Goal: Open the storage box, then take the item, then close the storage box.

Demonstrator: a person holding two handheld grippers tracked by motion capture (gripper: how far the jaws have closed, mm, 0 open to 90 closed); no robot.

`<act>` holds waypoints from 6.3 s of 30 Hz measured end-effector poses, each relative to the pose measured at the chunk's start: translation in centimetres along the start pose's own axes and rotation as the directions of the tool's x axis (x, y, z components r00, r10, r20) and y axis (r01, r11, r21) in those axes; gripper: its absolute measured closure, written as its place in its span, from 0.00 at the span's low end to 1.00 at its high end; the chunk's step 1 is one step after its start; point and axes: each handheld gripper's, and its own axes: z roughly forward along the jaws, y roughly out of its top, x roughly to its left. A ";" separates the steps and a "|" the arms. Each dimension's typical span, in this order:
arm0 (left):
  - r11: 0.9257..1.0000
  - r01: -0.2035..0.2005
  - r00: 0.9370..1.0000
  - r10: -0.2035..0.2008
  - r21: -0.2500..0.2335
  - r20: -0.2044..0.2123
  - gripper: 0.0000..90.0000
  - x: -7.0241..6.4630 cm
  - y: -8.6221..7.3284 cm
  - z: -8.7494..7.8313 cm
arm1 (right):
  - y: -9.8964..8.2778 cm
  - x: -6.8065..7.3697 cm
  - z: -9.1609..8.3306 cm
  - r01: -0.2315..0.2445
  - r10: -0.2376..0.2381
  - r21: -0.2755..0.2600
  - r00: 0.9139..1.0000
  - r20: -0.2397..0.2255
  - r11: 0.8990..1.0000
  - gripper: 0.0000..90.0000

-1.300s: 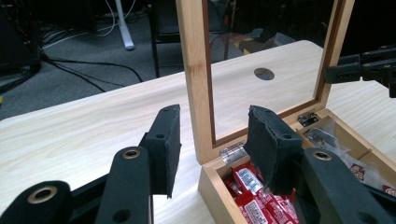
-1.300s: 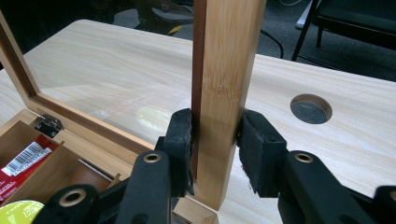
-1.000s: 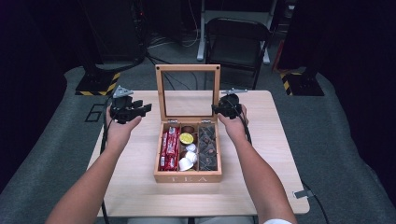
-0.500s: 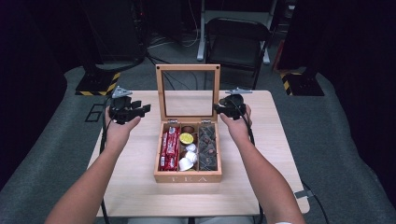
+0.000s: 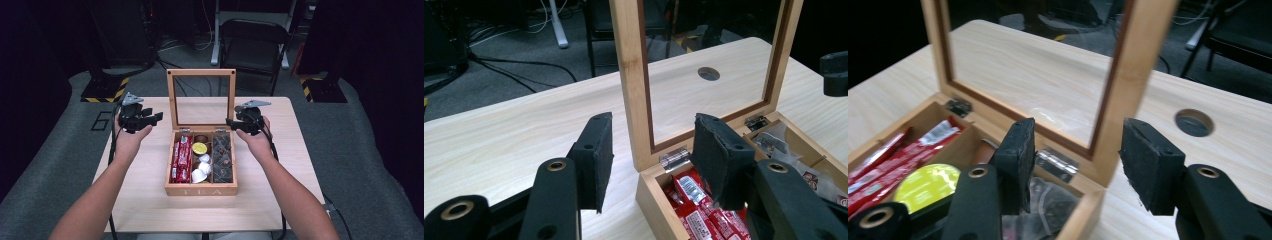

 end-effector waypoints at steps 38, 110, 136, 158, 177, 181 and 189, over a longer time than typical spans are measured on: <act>1.000 0.002 1.000 -0.002 -0.004 -0.009 0.56 0.2 -0.1 -0.2 | -2.1 6.3 4.5 0.107 -0.082 0.102 0.971 -0.225 0.989 0.41; 1.000 -0.024 0.999 0.023 -0.007 -0.031 0.56 0.0 0.0 -0.4 | -3.8 8.5 7.7 0.103 -0.041 0.228 0.964 -0.263 0.968 0.41; 1.000 -0.029 0.999 0.028 -0.008 -0.037 0.56 0.0 0.4 -0.7 | -1.7 8.4 5.3 0.120 -0.081 0.158 0.969 -0.234 0.980 0.41; 1.000 -0.027 0.999 0.027 -0.008 -0.042 0.56 0.0 0.4 -0.7 | 0.0 5.9 1.7 0.118 -0.097 0.111 0.980 -0.175 0.987 0.41; 1.000 -0.016 0.999 0.016 -0.012 -0.048 0.55 0.3 0.2 -0.9 | -0.7 2.1 -0.5 0.088 -0.079 0.114 0.994 -0.080 0.990 0.41; 1.000 -0.016 0.999 0.015 -0.013 -0.049 0.55 0.3 0.2 -0.9 | -1.0 1.2 -0.9 0.076 -0.069 0.114 0.996 -0.060 0.991 0.41; 1.000 -0.016 0.999 0.015 -0.010 -0.051 0.55 0.4 0.2 -1.0 | -1.7 -0.3 -1.8 0.053 -0.052 0.119 0.999 -0.016 0.991 0.41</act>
